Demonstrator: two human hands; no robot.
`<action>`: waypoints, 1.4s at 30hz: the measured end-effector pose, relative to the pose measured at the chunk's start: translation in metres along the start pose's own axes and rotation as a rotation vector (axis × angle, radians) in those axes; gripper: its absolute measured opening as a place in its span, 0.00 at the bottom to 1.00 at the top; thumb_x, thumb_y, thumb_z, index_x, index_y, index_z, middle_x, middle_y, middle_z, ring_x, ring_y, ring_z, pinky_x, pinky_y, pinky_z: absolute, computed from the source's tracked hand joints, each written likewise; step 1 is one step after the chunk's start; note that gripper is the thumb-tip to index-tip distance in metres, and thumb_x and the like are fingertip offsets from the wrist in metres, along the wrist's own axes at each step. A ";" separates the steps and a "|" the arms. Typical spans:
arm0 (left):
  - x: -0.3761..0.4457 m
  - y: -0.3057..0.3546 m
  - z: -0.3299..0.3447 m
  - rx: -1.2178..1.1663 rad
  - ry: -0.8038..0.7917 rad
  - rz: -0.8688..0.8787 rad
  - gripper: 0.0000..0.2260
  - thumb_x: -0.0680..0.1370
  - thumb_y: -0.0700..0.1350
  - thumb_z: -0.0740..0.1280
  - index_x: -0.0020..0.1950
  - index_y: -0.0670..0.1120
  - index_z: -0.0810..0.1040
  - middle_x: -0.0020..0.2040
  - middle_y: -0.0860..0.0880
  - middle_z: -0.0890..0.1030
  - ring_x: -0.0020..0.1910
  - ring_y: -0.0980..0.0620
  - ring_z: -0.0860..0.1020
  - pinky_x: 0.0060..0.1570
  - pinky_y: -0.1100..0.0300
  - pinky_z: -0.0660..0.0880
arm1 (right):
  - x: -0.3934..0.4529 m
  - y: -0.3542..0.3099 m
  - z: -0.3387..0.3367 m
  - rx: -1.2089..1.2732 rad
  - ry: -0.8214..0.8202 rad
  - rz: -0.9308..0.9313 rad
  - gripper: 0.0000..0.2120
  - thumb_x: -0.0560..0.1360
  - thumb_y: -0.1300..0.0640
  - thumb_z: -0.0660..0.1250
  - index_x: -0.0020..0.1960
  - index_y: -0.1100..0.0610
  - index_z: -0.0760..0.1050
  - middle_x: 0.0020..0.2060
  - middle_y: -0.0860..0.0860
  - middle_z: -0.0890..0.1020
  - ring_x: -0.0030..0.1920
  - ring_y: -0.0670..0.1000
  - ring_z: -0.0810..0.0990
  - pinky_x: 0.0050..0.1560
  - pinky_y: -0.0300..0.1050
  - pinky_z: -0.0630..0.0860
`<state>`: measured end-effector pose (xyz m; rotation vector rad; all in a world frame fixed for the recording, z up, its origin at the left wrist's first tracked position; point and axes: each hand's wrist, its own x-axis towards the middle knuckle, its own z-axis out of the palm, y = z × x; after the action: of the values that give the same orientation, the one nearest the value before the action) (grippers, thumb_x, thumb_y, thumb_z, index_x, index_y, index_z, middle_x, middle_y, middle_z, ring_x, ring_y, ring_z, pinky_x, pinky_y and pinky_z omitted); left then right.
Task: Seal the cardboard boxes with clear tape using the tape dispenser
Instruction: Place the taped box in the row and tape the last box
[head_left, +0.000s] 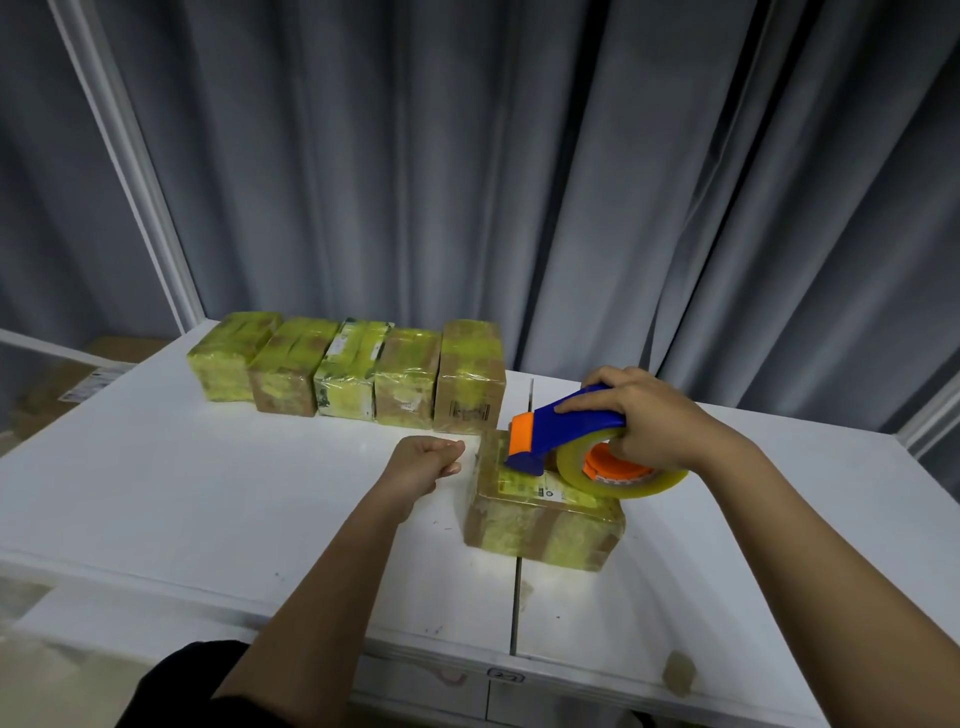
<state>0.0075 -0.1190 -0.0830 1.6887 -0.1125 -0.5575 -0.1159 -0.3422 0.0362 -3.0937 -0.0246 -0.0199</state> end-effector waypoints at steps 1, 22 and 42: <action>0.000 -0.001 0.001 -0.002 0.003 -0.004 0.08 0.77 0.46 0.69 0.53 0.42 0.79 0.36 0.48 0.79 0.35 0.58 0.77 0.27 0.67 0.61 | 0.000 0.000 0.000 -0.011 -0.002 -0.006 0.31 0.73 0.59 0.70 0.70 0.39 0.66 0.64 0.44 0.69 0.61 0.49 0.66 0.55 0.42 0.71; 0.008 -0.034 0.042 0.324 0.061 0.202 0.10 0.82 0.47 0.56 0.59 0.44 0.70 0.48 0.44 0.75 0.46 0.48 0.77 0.45 0.59 0.76 | 0.006 -0.004 0.003 -0.005 0.002 -0.004 0.29 0.73 0.60 0.68 0.69 0.38 0.68 0.62 0.43 0.70 0.59 0.49 0.67 0.51 0.41 0.66; -0.028 -0.008 0.048 0.268 -0.358 0.309 0.22 0.82 0.43 0.58 0.66 0.58 0.47 0.56 0.68 0.63 0.52 0.76 0.66 0.43 0.85 0.63 | 0.008 -0.009 -0.003 0.031 0.037 -0.052 0.30 0.67 0.58 0.72 0.65 0.46 0.64 0.64 0.46 0.64 0.54 0.50 0.69 0.45 0.42 0.72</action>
<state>-0.0395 -0.1503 -0.0862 1.7682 -0.7221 -0.6240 -0.1077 -0.3334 0.0397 -3.0597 -0.1035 -0.0779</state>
